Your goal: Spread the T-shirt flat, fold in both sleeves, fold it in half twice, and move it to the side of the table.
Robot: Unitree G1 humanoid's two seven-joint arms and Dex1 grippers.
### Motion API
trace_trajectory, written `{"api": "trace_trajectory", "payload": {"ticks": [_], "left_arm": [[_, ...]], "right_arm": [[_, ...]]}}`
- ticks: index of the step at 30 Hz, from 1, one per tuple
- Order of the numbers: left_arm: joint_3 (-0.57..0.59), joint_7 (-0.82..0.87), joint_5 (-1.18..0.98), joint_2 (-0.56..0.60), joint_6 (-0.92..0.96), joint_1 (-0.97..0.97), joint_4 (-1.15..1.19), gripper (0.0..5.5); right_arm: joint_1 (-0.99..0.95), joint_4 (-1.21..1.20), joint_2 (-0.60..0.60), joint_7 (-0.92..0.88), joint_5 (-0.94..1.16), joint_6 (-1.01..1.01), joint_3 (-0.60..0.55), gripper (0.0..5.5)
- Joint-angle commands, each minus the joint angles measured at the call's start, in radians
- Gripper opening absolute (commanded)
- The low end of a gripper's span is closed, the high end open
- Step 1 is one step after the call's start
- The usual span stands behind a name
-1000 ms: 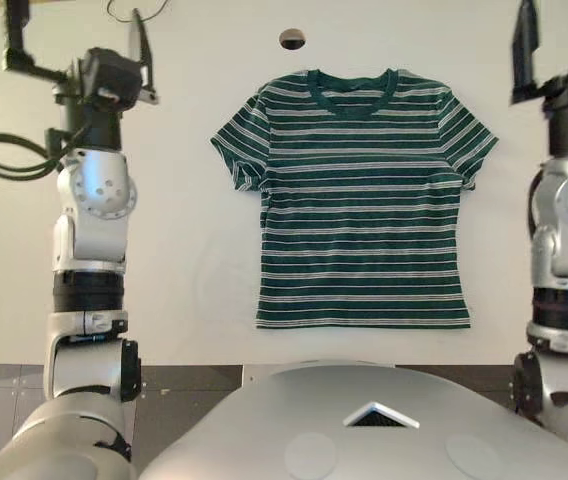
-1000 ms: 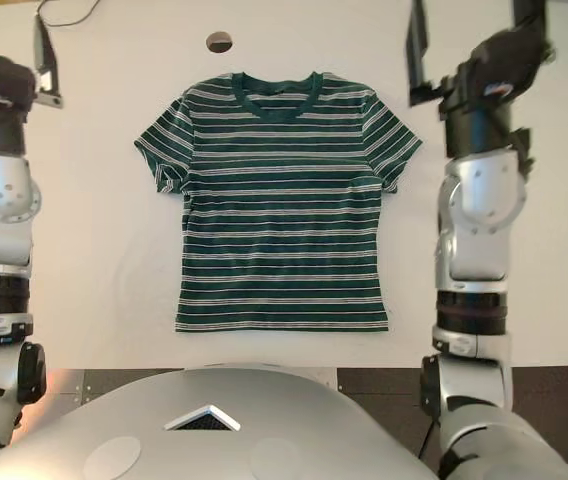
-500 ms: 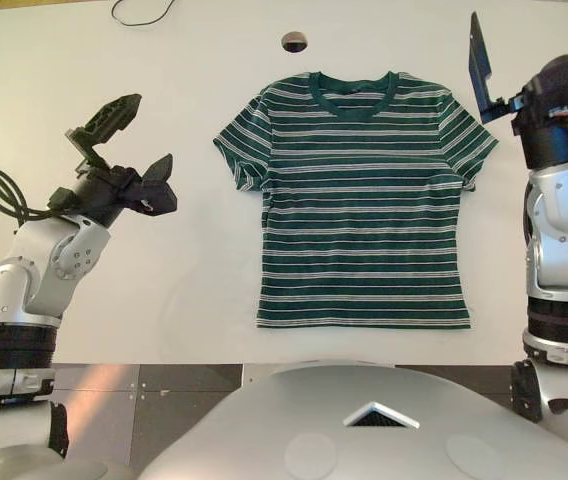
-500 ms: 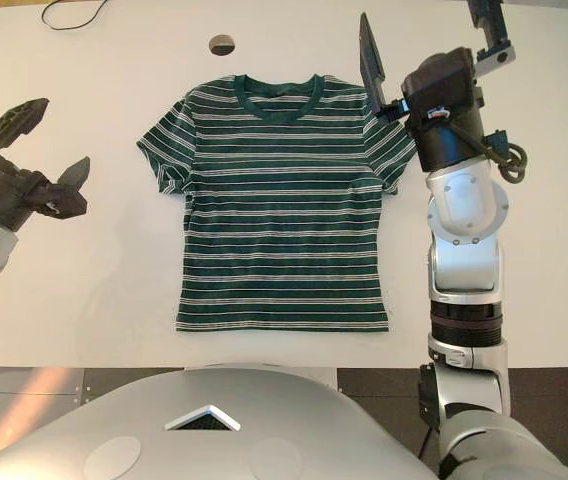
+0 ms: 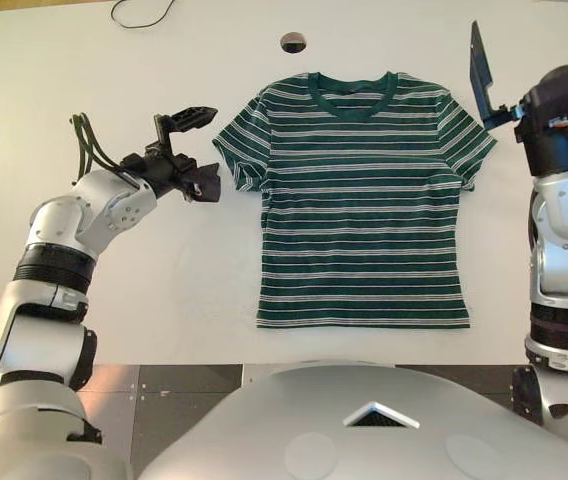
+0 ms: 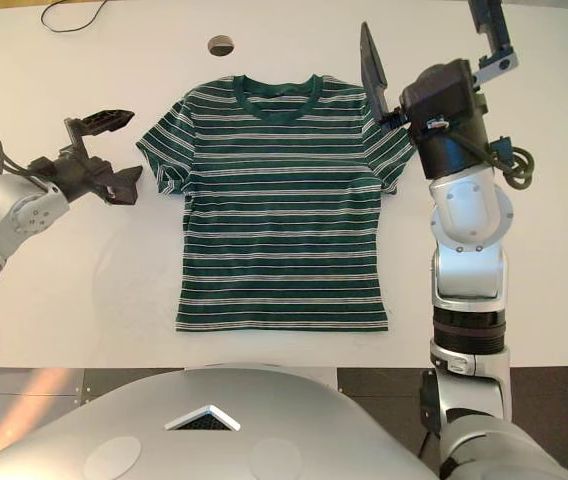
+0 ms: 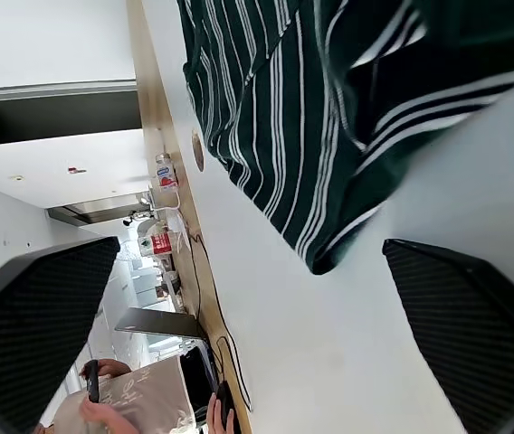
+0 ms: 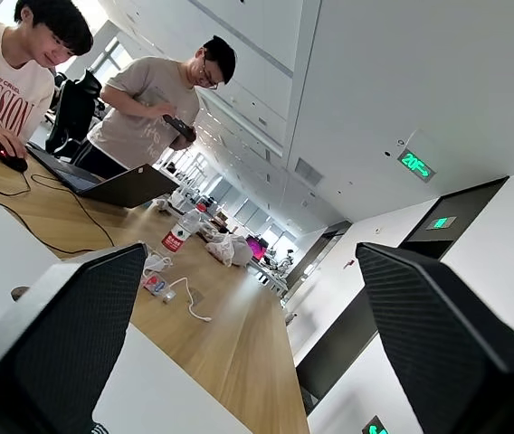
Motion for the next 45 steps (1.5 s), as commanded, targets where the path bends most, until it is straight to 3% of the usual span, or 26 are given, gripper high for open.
{"api": "trace_trajectory", "payload": {"ticks": [1,13,38,45], "left_arm": [[-0.075,0.017,0.061,-0.025,0.006,-0.059,0.103,5.50],[-0.208,0.105,0.092,-0.098,-0.017,-0.176,0.249,5.50],[-0.290,0.145,0.074,-0.091,-0.016,-0.205,0.329,1.06],[-0.272,0.182,0.064,-0.089,0.029,-0.208,0.357,0.13]], "right_arm": [[0.008,-0.023,0.000,0.008,-0.003,0.012,-0.014,4.26],[0.015,-0.039,0.012,0.004,0.004,0.028,-0.022,4.26],[0.039,-0.073,0.022,0.006,0.022,0.047,-0.053,4.23],[0.049,-0.069,0.028,0.007,0.024,0.044,-0.059,4.23]]}}
